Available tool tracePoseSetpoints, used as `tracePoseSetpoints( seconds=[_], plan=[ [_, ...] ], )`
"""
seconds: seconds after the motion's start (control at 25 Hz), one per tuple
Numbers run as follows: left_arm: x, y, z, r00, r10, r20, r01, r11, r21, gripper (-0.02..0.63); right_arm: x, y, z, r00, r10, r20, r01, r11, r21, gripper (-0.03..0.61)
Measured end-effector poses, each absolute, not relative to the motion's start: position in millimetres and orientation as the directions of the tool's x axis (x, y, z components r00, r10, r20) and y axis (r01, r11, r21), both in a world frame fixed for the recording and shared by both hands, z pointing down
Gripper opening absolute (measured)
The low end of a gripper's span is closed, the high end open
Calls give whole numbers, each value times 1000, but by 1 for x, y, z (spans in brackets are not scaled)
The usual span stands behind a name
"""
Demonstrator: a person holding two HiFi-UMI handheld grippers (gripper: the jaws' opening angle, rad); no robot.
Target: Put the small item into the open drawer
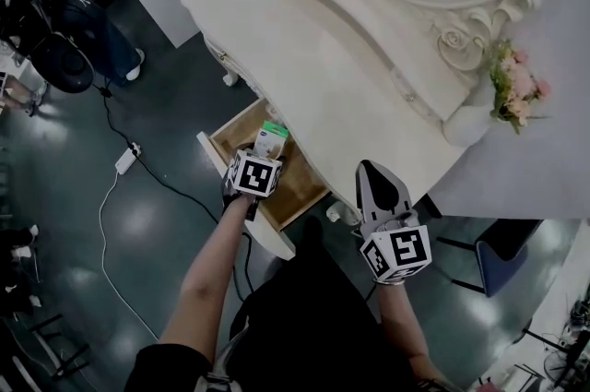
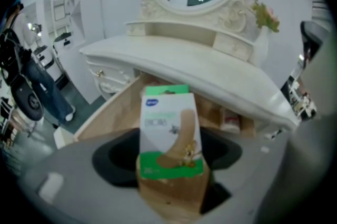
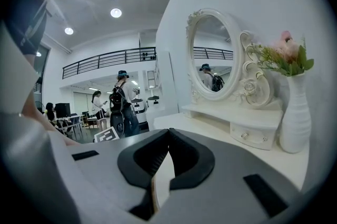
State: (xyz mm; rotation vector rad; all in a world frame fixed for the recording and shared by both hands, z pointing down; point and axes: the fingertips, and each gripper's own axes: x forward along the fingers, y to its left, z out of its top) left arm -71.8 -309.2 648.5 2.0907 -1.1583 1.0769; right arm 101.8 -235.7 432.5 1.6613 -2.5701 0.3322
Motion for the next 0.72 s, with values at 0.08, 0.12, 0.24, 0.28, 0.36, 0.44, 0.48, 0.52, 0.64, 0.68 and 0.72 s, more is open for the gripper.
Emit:
tracePoseSetpoints(
  seconds=[0.08, 0.12, 0.24, 0.28, 0.36, 0.44, 0.48, 0.52, 0.64, 0.68, 0.72],
  plan=[
    [-71, -307, 657, 297, -420, 858, -851, -523, 39, 356, 102, -236, 434, -420, -891, 171, -905, 397, -150, -3],
    [-70, -307, 661, 284, -401, 871, -848, -529, 33, 356, 102, -237, 434, -422, -890, 172, -904, 399, -152, -3],
    [-61, -308, 673, 292, -366, 884, -833, -551, 47, 356, 101, -238, 435, -428, -887, 175, -901, 404, -157, -3],
    [-57, -308, 677, 298, -355, 886, -825, -562, 53, 356, 101, -238, 435, -430, -886, 175, -900, 406, -158, -3],
    [-52, -307, 686, 293, -330, 897, -814, -579, 53, 356, 101, -238, 436, -435, -883, 176, -898, 410, -161, -3],
    [-50, -307, 693, 279, -312, 908, -810, -584, 49, 356, 100, -239, 437, -439, -880, 179, -896, 414, -164, -3],
    [-48, -308, 697, 279, -308, 910, -809, -586, 49, 356, 100, -239, 438, -441, -879, 180, -895, 415, -166, -3],
    [-47, -309, 700, 279, -304, 911, -808, -587, 52, 356, 100, -239, 439, -442, -878, 183, -894, 415, -168, -3],
    [-44, -308, 711, 274, -286, 918, -808, -586, 59, 356, 98, -239, 442, -447, -874, 191, -891, 418, -175, -3],
    [-42, -308, 714, 276, -278, 920, -806, -588, 64, 356, 97, -239, 443, -449, -872, 193, -890, 419, -177, -3],
    [-41, -307, 718, 276, -268, 923, -805, -589, 69, 356, 97, -239, 443, -451, -871, 195, -890, 420, -179, -3]
  ],
)
